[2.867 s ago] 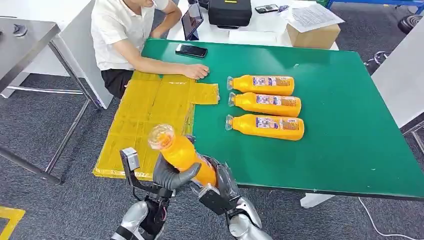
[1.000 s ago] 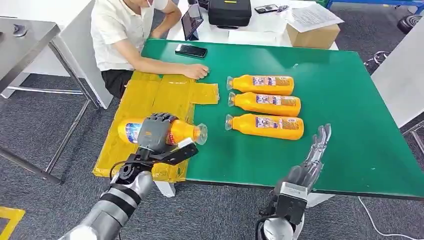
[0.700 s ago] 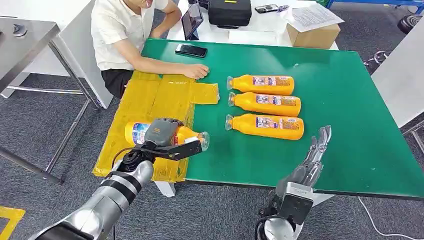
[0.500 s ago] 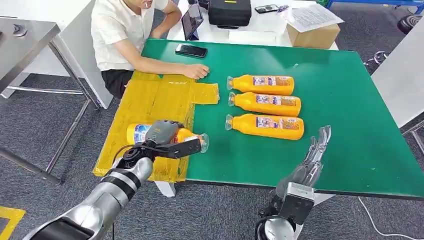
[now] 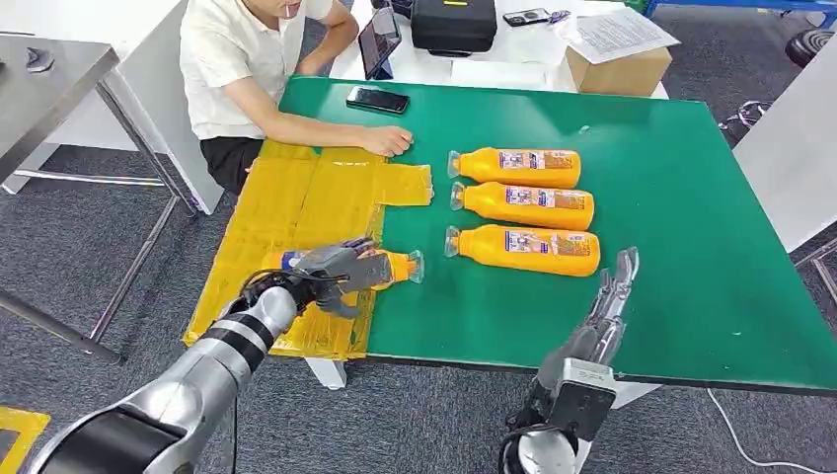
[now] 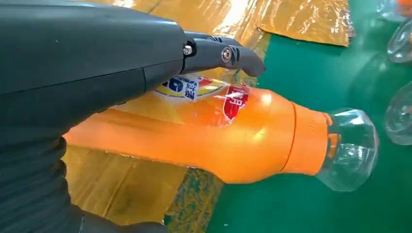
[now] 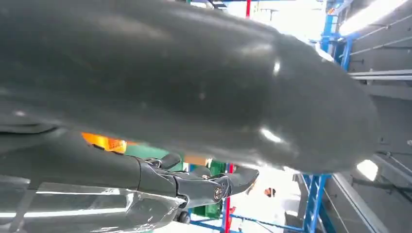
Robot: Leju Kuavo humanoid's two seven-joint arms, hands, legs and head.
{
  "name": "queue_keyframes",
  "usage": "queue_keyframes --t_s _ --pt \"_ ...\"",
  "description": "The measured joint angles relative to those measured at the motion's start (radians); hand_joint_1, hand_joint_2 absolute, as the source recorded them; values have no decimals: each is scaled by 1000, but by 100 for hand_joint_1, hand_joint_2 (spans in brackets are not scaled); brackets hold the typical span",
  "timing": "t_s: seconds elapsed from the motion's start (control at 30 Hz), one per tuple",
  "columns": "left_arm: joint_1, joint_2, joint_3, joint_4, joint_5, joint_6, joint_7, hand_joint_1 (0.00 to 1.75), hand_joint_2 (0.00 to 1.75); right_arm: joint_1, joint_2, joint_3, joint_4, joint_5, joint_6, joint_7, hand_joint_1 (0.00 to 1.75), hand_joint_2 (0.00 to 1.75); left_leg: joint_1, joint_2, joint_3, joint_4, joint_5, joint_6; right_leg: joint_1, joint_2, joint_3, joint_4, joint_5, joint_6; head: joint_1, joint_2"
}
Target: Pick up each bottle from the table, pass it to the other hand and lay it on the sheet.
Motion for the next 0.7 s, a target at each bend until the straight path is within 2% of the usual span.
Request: queue_keyframes --t_s 0.4,0.57,0.7 --pt "-10 -5 5 41 13 -13 3 0 175 -10 -6 7 34 2 0 0 0 0 0 0 0 0 0 0 0 0 0 0 0 0 0 0" --pt "-4 -15 -5 43 47 13 -76 0 175 -10 -7 6 44 27 0 0 0 0 0 0 0 0 0 0 0 0 0 0 0 0 0 0" --pt "72 -45 -14 -80 127 119 -181 0 175 -3 -7 2 44 48 0 0 0 0 0 0 0 0 0 0 0 0 0 0 0 0 0 0"
